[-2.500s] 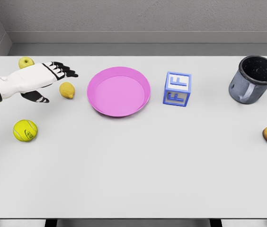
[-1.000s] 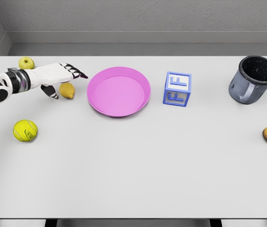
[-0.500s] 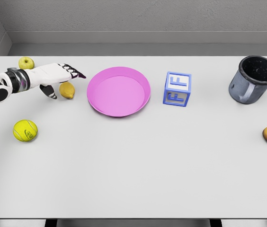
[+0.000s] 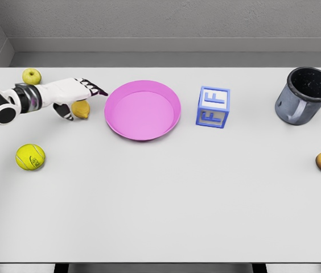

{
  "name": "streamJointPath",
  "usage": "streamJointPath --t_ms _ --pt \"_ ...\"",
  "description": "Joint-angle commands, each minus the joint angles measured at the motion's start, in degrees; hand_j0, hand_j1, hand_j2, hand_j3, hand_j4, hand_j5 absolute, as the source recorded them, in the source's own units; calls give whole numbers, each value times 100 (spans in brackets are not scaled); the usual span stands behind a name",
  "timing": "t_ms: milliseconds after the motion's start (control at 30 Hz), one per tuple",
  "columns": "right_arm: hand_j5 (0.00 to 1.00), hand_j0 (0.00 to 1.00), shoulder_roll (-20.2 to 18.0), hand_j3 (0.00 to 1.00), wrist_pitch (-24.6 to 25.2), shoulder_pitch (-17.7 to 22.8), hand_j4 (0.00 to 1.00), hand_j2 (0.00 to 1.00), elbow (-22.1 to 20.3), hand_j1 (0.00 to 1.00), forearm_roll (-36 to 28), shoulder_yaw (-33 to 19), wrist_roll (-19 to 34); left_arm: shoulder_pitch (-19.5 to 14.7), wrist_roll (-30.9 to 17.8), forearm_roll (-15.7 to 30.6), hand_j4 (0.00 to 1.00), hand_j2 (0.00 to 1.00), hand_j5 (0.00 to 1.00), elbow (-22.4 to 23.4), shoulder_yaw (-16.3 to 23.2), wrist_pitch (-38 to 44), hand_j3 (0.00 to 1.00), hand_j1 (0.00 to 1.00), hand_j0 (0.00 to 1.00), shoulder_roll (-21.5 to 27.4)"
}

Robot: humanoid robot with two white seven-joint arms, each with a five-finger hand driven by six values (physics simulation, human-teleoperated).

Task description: Put the lemon on the plate with left arm

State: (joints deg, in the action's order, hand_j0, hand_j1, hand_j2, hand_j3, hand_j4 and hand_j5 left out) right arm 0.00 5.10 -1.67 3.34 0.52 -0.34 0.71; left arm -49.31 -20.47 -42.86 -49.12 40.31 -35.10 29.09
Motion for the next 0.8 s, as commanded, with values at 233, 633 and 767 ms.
streamJointPath --t_ms 233,633,767 --pt "100 100 0 100 0 0 100 100 0 100 1 7 -1 0 26 40 100 100 100 17 -5 10 100 100 100 27" --pt "100 100 0 100 0 0 100 100 0 100 1 7 -1 0 34 32 100 100 100 17 -5 10 100 100 100 9" --pt "100 100 0 100 0 0 100 100 9 100 1 7 8 0 43 32 100 100 100 17 -5 10 100 100 100 18"
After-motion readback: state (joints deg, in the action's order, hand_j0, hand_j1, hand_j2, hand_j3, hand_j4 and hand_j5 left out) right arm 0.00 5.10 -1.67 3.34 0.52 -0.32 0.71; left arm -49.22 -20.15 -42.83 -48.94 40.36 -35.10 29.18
